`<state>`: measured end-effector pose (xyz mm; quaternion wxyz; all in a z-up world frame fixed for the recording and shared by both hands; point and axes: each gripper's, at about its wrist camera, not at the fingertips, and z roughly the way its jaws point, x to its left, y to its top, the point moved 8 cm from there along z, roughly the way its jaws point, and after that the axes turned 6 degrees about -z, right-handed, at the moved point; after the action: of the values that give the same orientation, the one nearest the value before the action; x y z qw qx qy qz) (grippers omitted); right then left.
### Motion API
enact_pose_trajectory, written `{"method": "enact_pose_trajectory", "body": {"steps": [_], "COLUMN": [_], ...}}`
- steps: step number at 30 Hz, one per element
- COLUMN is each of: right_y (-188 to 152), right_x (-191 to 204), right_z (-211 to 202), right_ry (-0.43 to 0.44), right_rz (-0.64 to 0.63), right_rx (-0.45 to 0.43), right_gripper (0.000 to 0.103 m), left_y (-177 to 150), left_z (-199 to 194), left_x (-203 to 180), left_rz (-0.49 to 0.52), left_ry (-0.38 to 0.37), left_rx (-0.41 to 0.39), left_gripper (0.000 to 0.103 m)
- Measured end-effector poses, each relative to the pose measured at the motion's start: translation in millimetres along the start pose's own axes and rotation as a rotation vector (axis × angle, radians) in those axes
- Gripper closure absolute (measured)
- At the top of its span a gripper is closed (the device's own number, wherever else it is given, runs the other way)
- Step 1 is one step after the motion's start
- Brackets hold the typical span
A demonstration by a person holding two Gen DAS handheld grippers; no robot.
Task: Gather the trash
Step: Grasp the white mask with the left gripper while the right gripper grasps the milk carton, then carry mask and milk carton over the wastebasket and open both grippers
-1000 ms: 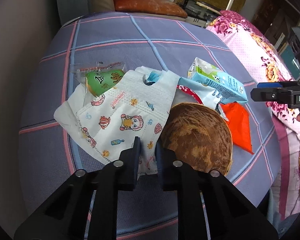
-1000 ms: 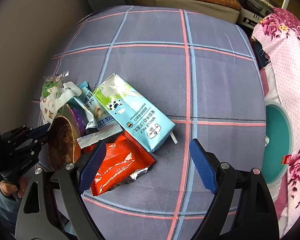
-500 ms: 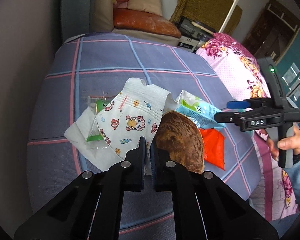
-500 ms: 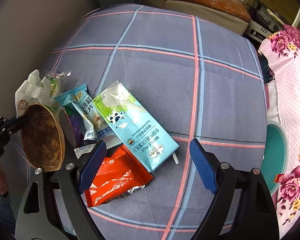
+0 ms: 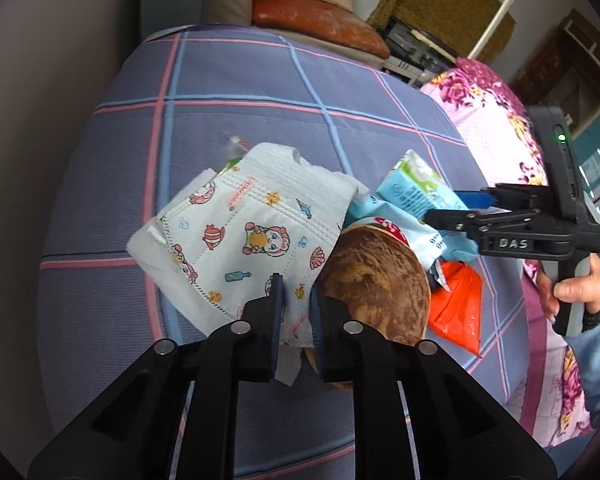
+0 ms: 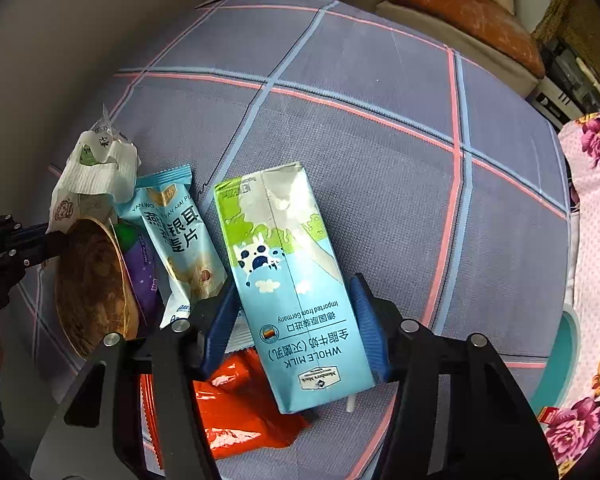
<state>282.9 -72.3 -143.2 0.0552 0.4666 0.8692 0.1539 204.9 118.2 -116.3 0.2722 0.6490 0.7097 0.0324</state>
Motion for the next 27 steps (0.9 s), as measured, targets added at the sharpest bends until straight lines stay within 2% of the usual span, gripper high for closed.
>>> {"method": "enact_pose_trajectory", "body": {"steps": [4,8,9,12,13,14,15,16,18,21,27], "right_y": [-2,-6,-8,-11,-11,-12,-13,-13,-15,-20,-36], "right_x": [-10,-12,-12,-11,-11,-11,-11,-11,-12,-18,-36], "right_z": [-17,-28,-30,-35,-37,-39,-42,-44,-49,-61,-86], "right_ry": [0.009,0.02,0.027,0.036,0.038,0.039,0.039,0.039,0.043,0.049,0.064], "right_rz": [0.057,0.088,0.095,0.11,0.116,0.123,0.131,0.138,0.151,0.178,0.242], "right_rx": [-0.039,-0.058,-0.061,-0.074,-0.079,-0.085,-0.092,-0.098,-0.112,-0.137,-0.191], "right_gripper": [0.05,0.051,0.051,0.051,0.051,0.051,0.051,0.051,0.051,0.051,0.051], "left_y": [2,5,5,5,5,5,5,5,7,7,9], "left_z": [-5,-13,-13,-5,-4,-5,-5,-7,-17,-34,-67], "left_x": [8,18,23,29,31,31,29,28,26,20,-12], "left_rz": [-0.038,-0.071,-0.072,-0.095,-0.098,-0.097,-0.096,-0.097,-0.075,-0.072,-0.028], "left_ry": [0.006,0.06,0.083,0.088,0.102,0.11,0.098,0.095,0.133,0.127,0.065], "left_rx": [-0.017,-0.067,-0.069,-0.053,-0.051,-0.054,-0.048,-0.053,-0.087,-0.115,-0.159], "left_gripper": [0.075,0.058,0.058,0.058,0.061,0.086,0.1,0.1,0.101,0.101,0.101]}}
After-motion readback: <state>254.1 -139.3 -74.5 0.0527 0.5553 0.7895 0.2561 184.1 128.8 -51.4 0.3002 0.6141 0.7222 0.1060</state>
